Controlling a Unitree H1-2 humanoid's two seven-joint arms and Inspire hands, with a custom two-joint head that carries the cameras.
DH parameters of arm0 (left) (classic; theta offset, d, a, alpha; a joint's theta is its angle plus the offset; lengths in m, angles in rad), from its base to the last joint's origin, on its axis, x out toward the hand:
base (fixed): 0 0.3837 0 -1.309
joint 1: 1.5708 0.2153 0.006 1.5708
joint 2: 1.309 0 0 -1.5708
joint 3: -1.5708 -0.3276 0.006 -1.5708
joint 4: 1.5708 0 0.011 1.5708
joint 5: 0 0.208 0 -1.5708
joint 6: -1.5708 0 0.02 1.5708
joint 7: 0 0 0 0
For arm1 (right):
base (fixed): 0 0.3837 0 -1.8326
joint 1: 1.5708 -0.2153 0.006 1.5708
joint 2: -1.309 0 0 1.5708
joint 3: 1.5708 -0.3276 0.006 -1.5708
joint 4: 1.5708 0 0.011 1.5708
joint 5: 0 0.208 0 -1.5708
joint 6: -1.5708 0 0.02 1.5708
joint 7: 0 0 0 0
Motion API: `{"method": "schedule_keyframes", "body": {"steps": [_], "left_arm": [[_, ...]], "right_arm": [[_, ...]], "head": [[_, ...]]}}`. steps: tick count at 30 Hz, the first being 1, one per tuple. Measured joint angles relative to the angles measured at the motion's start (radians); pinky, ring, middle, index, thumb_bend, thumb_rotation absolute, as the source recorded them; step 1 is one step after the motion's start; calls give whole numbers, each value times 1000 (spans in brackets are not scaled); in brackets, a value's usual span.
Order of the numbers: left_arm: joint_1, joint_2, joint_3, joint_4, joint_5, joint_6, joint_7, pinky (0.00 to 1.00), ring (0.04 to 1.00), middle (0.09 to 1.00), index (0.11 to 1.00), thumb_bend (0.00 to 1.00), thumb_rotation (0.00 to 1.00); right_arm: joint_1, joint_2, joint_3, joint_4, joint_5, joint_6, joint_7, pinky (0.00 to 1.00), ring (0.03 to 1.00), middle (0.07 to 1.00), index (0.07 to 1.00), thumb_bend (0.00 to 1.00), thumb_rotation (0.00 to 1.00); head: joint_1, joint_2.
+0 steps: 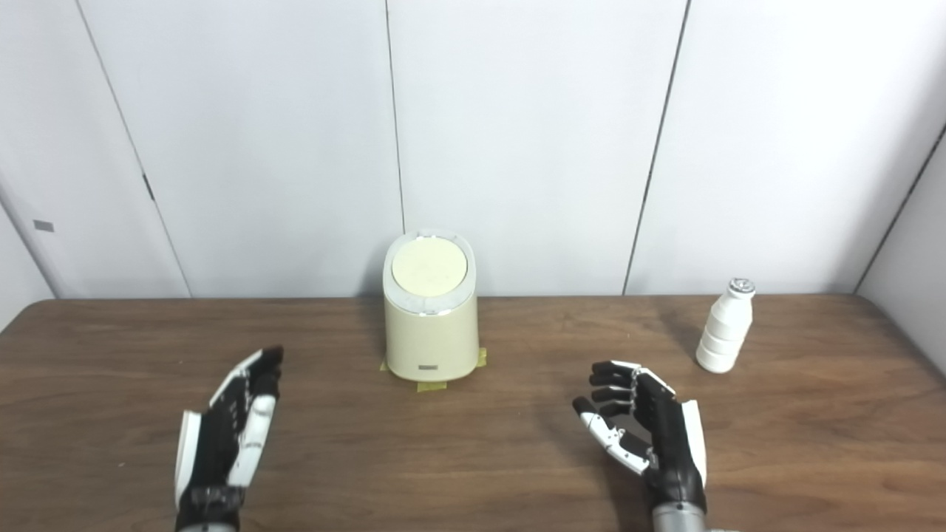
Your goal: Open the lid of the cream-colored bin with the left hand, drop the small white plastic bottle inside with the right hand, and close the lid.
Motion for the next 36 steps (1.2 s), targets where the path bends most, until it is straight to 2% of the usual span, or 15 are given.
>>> {"method": "schedule_keyframes", "body": {"steps": [2,6,9,11,15,19,22,27,30,36], "left_arm": [[-36,4,1,-9,5,36,-6,774,837,844,843,654,967],[-99,9,0,-21,27,99,-22,847,881,882,886,675,989],[-149,7,-1,-21,35,158,-28,899,936,941,950,650,948],[-183,9,-2,-21,36,193,-36,917,970,983,987,644,877],[-248,19,-9,-16,41,255,-61,928,997,1000,1000,698,783],[-321,37,-31,16,84,336,-77,931,1000,1000,1000,756,741],[-369,42,-43,45,113,388,-80,924,1000,1000,1000,780,677],[-429,37,-55,101,137,407,-70,873,986,1000,1000,814,615],[-460,39,-73,156,171,422,-61,848,977,1000,1000,829,638],[-514,49,-84,221,206,434,-58,865,1000,1000,1000,835,660]], "right_arm": [[-2,0,4,2,-1,-1,-2,483,575,614,608,277,150],[-10,0,10,10,-1,-2,-5,488,577,617,611,282,167],[-13,0,14,15,-2,-6,-10,493,582,621,615,280,140],[-16,-1,16,20,-2,-17,-12,494,584,622,616,281,135],[-21,-2,19,25,-2,-30,-13,497,579,617,613,284,145],[-21,-2,19,25,-2,-29,-16,504,587,624,621,281,165],[-22,-1,20,25,-2,-29,-16,504,586,621,616,280,145],[-25,-1,22,31,-2,-29,-19,497,583,617,610,285,146],[-28,-1,24,36,-2,-30,-23,496,583,617,609,287,151],[-30,-1,26,37,-2,-31,-24,500,586,621,611,287,181]], "head": [[0,-2],[-2,-6],[-3,-9],[-3,-9],[-6,-11],[-5,-9],[-6,-9],[-6,-11],[-6,-14],[-9,-14]]}}
